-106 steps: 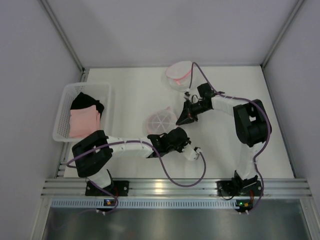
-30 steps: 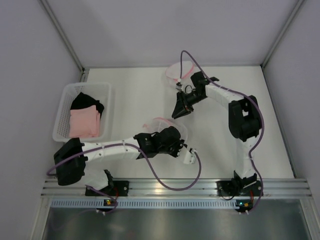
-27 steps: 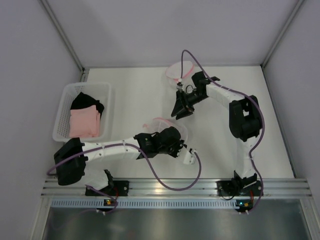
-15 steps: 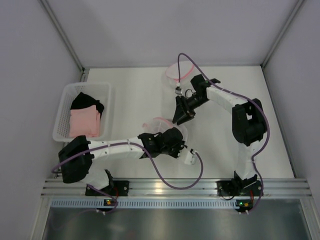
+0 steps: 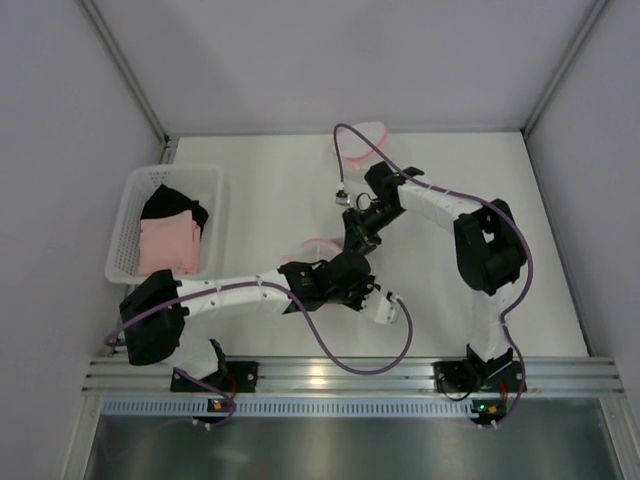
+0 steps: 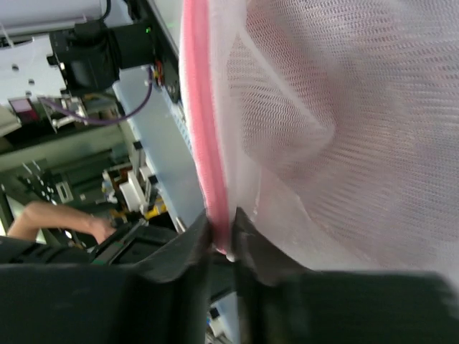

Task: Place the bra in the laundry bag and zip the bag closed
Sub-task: Zip the zipper on the laundry bag.

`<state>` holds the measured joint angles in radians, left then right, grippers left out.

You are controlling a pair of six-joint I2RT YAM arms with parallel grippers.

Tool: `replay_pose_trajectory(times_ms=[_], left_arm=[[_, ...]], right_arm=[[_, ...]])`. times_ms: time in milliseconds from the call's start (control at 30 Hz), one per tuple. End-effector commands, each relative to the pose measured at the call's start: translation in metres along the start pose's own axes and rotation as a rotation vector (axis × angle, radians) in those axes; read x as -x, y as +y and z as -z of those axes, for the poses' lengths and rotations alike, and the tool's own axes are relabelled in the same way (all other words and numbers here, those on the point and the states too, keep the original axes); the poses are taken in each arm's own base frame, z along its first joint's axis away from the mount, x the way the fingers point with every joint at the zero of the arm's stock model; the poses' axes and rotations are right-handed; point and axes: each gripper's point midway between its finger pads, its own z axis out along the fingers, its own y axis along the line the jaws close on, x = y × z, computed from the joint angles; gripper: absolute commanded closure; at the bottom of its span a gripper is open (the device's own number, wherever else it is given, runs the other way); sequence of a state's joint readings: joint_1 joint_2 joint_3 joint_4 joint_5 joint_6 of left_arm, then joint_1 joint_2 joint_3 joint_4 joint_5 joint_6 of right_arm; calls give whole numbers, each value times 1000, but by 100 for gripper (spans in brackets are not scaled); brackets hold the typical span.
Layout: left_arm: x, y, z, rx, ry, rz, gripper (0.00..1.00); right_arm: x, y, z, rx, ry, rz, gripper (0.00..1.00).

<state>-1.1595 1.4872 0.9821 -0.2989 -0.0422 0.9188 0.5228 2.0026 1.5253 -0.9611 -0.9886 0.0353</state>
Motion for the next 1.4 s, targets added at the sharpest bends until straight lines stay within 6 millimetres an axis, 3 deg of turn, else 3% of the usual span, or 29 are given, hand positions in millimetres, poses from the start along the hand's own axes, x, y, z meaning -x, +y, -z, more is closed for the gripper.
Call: replay_pose_trajectory(times_ms=[0, 33, 167, 467, 633, 667, 700, 733, 833, 967, 1067, 1200, 1367], left_arm=[[10, 12, -1, 20, -20, -16, 100], [9, 12, 0, 16, -17, -18, 100], [17, 0, 3, -45, -59, 5, 100], [31, -44, 13, -209, -137, 21, 100], [26, -47, 10, -218, -110, 29, 100], [25, -45, 9, -210, -101, 30, 100], [26, -40, 9, -195, -94, 26, 100], [22, -38, 5, -186, -69, 43, 100], [25, -25, 1, -166, -64, 76, 100], [24, -12, -5, -141, -46, 69, 100], [22, -4, -7, -129, -41, 57, 100], [20, 9, -8, -105, -38, 61, 100], [26, 17, -9, -92, -49, 65, 100]], right_arm=[[10, 17, -1, 51, -17, 66, 92], [12, 17, 0, 56, -21, 65, 100], [23, 14, 9, 68, -64, 49, 100], [71, -10, 44, 71, -210, 8, 100], [81, -20, 51, 78, -232, -4, 100], [81, -21, 51, 78, -227, -9, 95], [79, -19, 53, 79, -219, -12, 86], [77, -17, 54, 82, -216, -12, 64], [73, -8, 67, 64, -231, -6, 36], [60, -6, 94, -17, -253, 76, 31], [35, -1, 97, -39, -231, 87, 34], [2, -7, 81, -49, -188, 44, 34], [-13, -11, 57, -10, -130, -4, 34]])
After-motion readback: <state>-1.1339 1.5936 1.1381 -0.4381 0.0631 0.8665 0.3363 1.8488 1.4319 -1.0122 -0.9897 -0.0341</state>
